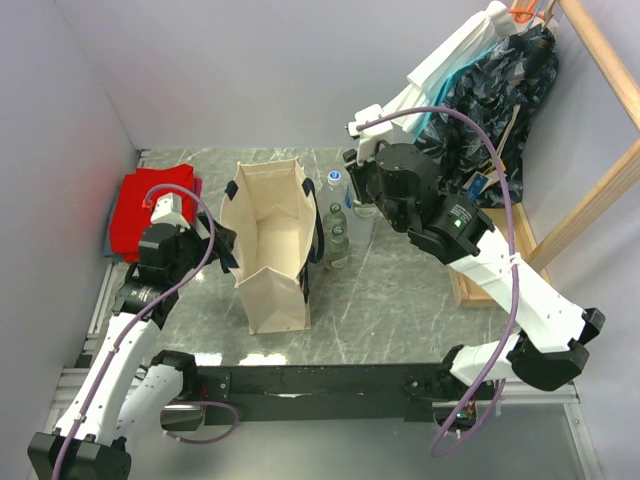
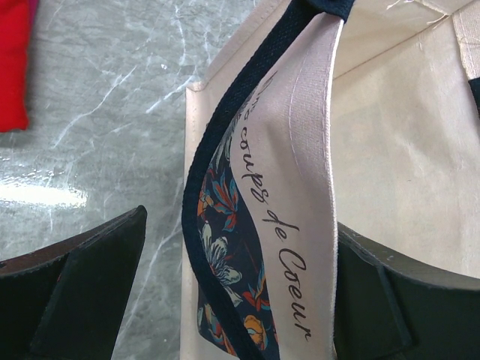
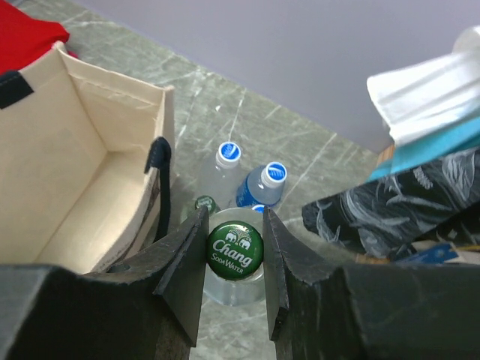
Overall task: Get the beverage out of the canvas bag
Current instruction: Place the drink at the center of the board.
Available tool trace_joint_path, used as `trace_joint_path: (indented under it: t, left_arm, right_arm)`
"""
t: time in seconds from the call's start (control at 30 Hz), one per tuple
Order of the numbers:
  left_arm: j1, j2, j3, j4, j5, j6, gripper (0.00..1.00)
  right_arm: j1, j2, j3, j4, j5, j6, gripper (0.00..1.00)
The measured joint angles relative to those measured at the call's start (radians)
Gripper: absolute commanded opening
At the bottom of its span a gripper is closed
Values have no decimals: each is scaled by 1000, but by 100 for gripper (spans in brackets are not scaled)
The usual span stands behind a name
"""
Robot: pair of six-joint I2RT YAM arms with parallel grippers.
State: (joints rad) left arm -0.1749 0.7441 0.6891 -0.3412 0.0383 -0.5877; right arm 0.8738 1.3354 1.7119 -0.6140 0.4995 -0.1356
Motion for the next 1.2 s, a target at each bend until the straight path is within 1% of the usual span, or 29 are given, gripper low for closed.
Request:
trace_joint_path:
  t: [0.4,0.73,1.2]
  left_arm:
    - [0,0,0,0,3,0,96]
    - [0,7,0,2,13,0,97]
    - [0,7,0,3,17,0,96]
  right_arm:
    - [-58,-70,-134,2,-36,74,0]
    - [-133,-121,-231,26,-76,121,0]
    - [-208,-201,-448,103,-142,219,0]
